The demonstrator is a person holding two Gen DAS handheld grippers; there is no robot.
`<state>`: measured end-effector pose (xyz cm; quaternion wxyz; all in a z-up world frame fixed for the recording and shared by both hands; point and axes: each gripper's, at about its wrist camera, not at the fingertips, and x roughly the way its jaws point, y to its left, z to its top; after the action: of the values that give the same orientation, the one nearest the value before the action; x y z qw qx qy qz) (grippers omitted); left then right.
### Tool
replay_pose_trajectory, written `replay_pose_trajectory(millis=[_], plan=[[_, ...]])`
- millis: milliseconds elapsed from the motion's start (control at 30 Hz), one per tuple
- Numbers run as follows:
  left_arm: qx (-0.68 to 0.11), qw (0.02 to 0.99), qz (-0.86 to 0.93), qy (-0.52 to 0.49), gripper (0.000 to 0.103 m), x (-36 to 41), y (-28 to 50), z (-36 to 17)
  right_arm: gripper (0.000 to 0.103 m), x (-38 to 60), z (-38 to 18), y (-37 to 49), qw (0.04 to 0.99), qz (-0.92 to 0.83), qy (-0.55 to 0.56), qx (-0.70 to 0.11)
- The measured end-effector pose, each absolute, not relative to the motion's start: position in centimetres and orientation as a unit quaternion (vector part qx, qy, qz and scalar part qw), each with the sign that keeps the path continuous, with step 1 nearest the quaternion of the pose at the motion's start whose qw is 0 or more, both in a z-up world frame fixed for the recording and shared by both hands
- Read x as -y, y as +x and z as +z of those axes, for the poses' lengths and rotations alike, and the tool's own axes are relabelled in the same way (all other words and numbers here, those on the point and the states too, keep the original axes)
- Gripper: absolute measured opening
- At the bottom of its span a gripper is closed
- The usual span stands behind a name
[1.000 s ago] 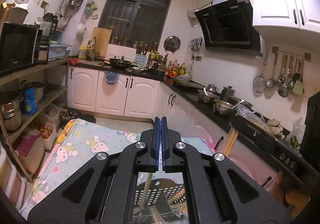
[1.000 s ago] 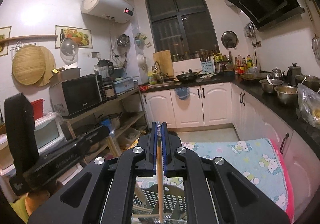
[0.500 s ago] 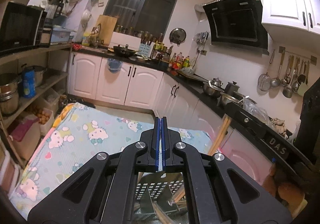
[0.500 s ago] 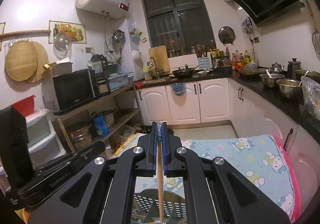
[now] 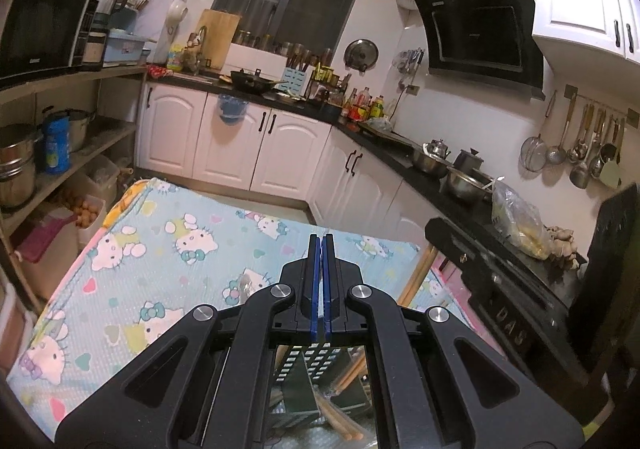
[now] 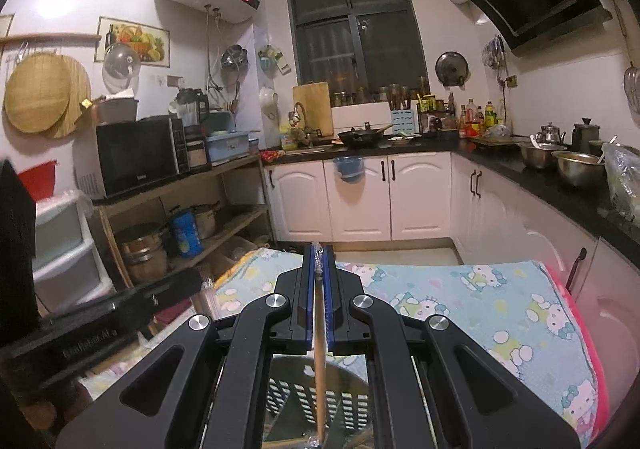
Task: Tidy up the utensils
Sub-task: 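Lower the held chopsticks into the green holder with both tools, then open both tools to release the chopsticks in the holder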
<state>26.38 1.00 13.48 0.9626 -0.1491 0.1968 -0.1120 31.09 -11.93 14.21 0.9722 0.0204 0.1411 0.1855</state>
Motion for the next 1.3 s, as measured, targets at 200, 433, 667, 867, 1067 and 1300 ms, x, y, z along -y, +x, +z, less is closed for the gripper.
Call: replay_pose_trajectory(millis=[200,433,667,867,1067,1300], plan=[[-0.206,0.961,-0.108,-0.152,0.000,-1.0,26.6,12.7,0.004,12.1,12.2,30.4,0.971,0.182,0.018,-0.155],[-0.216,0.959,-0.108,-0.151,0.000,-0.9,26.6,12.0,0.005,13.5,11.3,28.9,0.969,0.177,0.035,-0.168],[-0.226,0.958,-0.102,-0.146,0.013,-1.2,25.9,11.8,0.005,14.9,10.9,28.0,0.963,0.186,0.061,-0.187],[-0.234,0.955,-0.105,-0.151,0.021,-1.7,25.4,11.8,0.007,15.3,10.7,27.5,0.957,0.191,0.079,-0.203],[-0.228,0.956,-0.108,-0.147,0.036,-1.7,24.5,12.2,0.016,15.4,10.7,26.9,0.952,0.197,0.087,-0.219],[-0.224,0.957,-0.110,-0.148,0.045,-1.8,23.6,12.5,0.031,15.5,10.7,26.1,0.949,0.197,0.089,-0.230]])
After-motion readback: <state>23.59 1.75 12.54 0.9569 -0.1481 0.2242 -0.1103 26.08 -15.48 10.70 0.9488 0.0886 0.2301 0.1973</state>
